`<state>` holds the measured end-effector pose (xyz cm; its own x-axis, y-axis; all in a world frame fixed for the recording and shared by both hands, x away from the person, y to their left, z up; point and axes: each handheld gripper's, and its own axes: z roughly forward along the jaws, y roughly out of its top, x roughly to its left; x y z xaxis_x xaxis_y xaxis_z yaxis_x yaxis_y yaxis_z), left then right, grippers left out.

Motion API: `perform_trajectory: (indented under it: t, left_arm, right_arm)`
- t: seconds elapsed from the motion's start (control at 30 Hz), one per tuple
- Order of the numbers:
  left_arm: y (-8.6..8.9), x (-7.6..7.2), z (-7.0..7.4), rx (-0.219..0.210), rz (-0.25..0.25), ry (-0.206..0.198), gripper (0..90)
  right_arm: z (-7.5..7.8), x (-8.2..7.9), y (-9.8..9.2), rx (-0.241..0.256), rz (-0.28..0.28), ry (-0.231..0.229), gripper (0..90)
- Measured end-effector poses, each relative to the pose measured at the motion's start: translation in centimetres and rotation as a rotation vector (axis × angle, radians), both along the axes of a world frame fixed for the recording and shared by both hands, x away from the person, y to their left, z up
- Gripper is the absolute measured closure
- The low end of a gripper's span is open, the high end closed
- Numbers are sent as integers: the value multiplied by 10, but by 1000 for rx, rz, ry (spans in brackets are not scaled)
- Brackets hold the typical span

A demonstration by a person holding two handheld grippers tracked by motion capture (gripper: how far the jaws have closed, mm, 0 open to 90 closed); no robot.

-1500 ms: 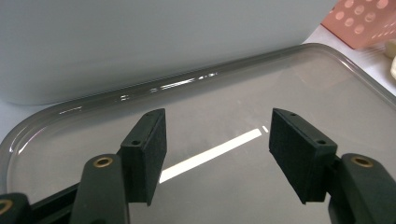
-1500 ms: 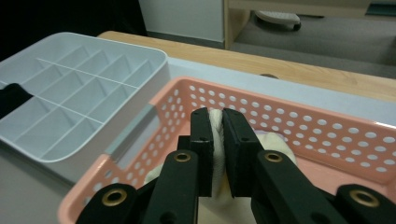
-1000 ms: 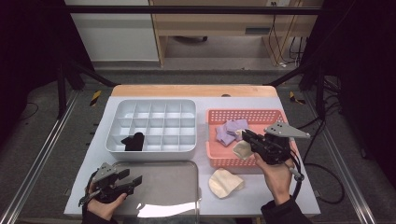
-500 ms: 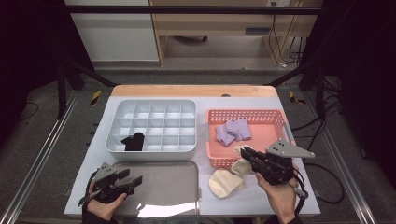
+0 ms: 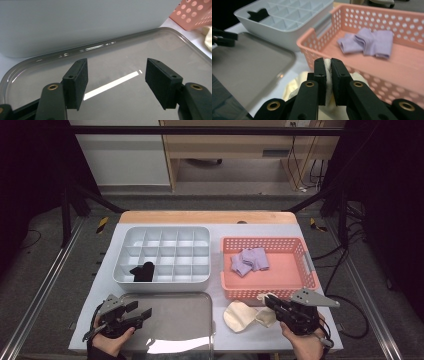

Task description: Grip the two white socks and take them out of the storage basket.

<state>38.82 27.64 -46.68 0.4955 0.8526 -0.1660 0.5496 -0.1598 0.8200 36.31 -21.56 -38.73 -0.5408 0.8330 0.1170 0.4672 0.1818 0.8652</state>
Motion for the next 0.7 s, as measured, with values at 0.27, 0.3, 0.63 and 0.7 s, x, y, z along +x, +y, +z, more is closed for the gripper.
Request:
perform_trajectory:
  t: [0.27,0.3,0.63,0.7]
  left_arm:
    - [-1,-1,1,-1,-1,-2,340]
    - [-1,-1,1,-1,-1,-3,340]
    - [-1,0,0,-11,-14,2,340]
    - [0,0,1,-14,-15,2,340]
  right_arm:
    - [-39,2,-23,-59,-112,98,830]
    - [-42,3,-24,-77,-130,105,828]
    - [-68,23,-15,-214,-172,125,760]
    - [-71,27,-13,-210,-174,131,712]
